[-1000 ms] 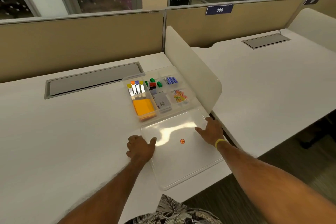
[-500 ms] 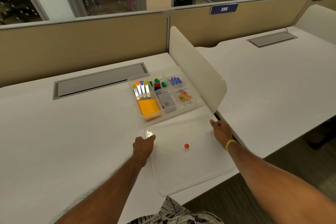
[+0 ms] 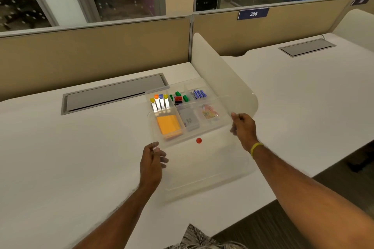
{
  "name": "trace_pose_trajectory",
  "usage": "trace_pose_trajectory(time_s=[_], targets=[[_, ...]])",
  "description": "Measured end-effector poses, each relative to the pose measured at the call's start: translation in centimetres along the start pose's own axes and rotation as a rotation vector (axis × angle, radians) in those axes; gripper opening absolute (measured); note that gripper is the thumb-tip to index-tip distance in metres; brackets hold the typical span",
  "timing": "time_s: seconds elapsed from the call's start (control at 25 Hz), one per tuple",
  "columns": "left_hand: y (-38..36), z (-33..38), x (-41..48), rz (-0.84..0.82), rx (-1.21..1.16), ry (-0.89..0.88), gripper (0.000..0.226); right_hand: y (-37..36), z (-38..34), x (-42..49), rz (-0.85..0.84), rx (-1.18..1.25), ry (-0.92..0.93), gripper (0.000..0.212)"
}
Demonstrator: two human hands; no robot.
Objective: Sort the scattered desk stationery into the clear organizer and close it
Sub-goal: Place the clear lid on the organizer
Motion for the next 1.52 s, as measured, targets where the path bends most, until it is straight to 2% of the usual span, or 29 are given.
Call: trace_pose_trajectory(time_s=[0.08, 0.16, 0.24, 0.44, 0.56, 0.64, 0.88, 1.2, 1.36, 1.44, 1.52], targets=[[0.7, 1.2, 2.0, 0.077, -0.006, -0.019, 0.022, -1.7, -0.9, 1.7, -0.035, 0.048, -0.024, 0.011], [0.9, 2.3, 4.2, 0.128, -0.017, -0.007, 0.022, -3.5, -1.7, 3.7, -0.094, 0.038, -0.031, 0.026], [0.6, 3.1, 6.5, 0.141, -0.032, 0.034, 0.018, -5.1, -2.4, 5.4, -0.14, -0.075, 0.007, 0.041], [0.0, 3.8, 12.3, 0.181, 0.061, 0.047, 0.027, -8.9, -4.0, 8.5, -0.277, -0.295, 0.078, 0.044], [-1.1, 2.7, 15.0, 0.164, 0.122, 0.113, 0.037, -10.5, -3.0, 11.3, -0.318, -0.409, 0.021, 0.065], [-1.8, 2.1, 15.9, 0.159, 0.154, 0.152, 0.042, -11.0, -1.9, 12.8, -0.32, -0.458, -0.021, 0.073], [-3.2, -0.5, 18.7, 0.148, 0.327, 0.158, 0.041, -12.1, 0.6, 15.3, -0.333, -0.53, -0.039, 0.076], [-3.2, -0.4, 20.8, 0.132, 0.424, 0.159, 0.037, -14.6, 0.7, 18.0, -0.366, -0.588, 0.045, 0.073], [-3.1, 2.4, 21.2, 0.157, 0.525, 0.047, 0.059, -16.0, 0.5, 18.2, -0.422, -0.763, 0.224, 0.072], [-3.6, 4.8, 22.0, 0.142, 0.684, -0.116, 0.07, -17.3, -0.1, 18.1, -0.467, -0.888, 0.372, 0.072], [-5.0, 5.4, 23.2, 0.054, 0.891, -0.204, 0.077, -18.6, 0.0, 18.2, -0.54, -0.967, 0.422, 0.073]])
Point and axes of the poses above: each hand's wrist, its own x-axis towards the middle knuckle, its own y-axis out of the back of the hand, z = x × y, the point moved 9 cm from there along x, towards the middle knuckle, and after that the axes turned 13 degrees about x, right-handed, at the moved point
